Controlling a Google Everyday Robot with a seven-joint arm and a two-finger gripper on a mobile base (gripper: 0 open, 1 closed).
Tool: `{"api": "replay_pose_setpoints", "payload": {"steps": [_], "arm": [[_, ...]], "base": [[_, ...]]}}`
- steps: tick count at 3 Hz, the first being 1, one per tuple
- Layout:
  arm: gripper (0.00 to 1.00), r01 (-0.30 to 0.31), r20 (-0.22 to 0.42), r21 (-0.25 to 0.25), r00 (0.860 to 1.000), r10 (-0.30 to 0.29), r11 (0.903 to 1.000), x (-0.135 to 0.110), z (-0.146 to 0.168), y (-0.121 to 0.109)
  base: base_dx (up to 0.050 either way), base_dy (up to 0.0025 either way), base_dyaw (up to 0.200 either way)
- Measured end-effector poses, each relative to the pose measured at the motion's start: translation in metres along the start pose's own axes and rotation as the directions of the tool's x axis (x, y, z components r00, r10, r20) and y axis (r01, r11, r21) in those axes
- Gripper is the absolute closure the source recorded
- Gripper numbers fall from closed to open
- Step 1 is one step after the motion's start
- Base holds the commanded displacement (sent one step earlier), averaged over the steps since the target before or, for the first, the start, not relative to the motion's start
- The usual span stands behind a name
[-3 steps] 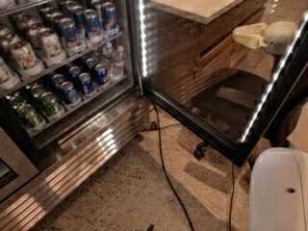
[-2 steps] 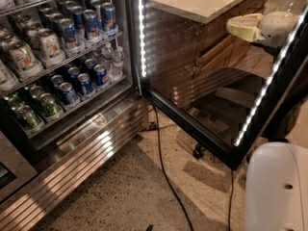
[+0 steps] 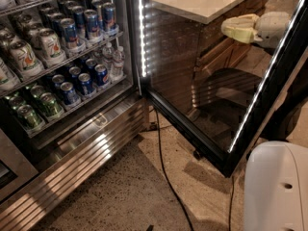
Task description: Close right fridge door
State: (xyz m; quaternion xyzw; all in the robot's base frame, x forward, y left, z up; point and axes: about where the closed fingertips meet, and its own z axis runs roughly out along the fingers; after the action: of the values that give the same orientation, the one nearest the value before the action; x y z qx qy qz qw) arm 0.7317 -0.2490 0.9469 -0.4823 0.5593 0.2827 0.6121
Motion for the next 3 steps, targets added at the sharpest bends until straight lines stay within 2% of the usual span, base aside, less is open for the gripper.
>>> {"api": "replay_pose_setpoints", "payload": {"steps": [1, 2, 3], "arm": [[1.00, 0.008, 0.013, -0.039, 1.000, -0.008, 0.9992, -0.0039, 0.0035, 0.0092], [1.00, 0.008, 0.013, -0.039, 1.000, -0.008, 0.9992, -0.0039, 0.0035, 0.0092], [1.00, 0.005, 0.031, -0.075, 1.000, -0.003, 0.9971, -0.0067, 0.0125, 0.0158]], "base": [[0.000, 0.00000, 0.000], [0.000, 0.00000, 0.000], [0.000, 0.00000, 0.000]]}}
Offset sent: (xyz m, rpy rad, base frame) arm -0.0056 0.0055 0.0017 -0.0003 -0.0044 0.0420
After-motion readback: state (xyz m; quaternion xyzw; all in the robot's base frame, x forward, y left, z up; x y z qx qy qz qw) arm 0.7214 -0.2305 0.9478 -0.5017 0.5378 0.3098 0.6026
